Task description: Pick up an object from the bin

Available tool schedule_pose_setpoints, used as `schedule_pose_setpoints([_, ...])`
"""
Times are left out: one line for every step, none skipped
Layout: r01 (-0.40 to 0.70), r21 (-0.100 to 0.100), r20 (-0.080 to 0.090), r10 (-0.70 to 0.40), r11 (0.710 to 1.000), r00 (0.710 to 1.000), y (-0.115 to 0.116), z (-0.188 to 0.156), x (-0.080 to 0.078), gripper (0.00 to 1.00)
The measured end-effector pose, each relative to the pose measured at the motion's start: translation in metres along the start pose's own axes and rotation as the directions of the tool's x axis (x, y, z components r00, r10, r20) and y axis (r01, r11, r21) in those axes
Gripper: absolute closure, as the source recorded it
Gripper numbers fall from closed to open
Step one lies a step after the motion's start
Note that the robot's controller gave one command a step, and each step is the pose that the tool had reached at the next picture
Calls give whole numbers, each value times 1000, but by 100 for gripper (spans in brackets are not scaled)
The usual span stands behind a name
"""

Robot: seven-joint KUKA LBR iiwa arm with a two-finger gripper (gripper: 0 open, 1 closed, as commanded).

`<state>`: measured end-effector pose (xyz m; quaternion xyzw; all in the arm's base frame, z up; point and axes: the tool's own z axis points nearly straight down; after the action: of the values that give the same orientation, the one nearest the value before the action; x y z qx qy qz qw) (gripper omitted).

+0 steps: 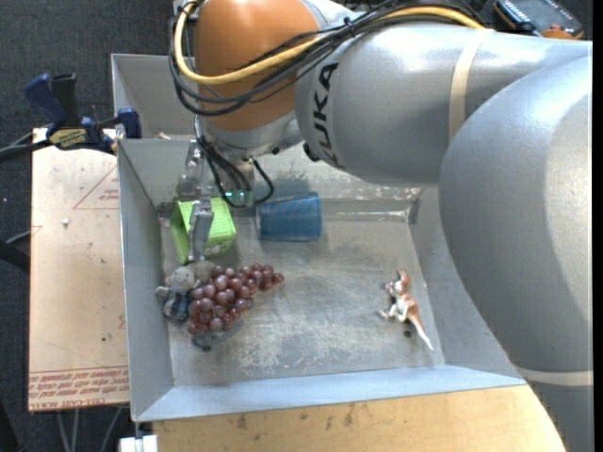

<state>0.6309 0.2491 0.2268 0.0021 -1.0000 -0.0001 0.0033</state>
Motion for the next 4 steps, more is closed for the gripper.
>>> schedule_pose_setpoints([-4, -1, 8, 4, 1000, 1000, -1, -5, -2, 0])
schedule_pose_setpoints([112, -1, 10, -112, 994, 994, -24, 38, 25, 0])
schedule_pose_setpoints([356, 2, 7, -356, 934, 934, -73, 66, 48, 0])
schedule_pose_setpoints([477, 4, 7, -477, 879, 879, -88, 95, 51, 0])
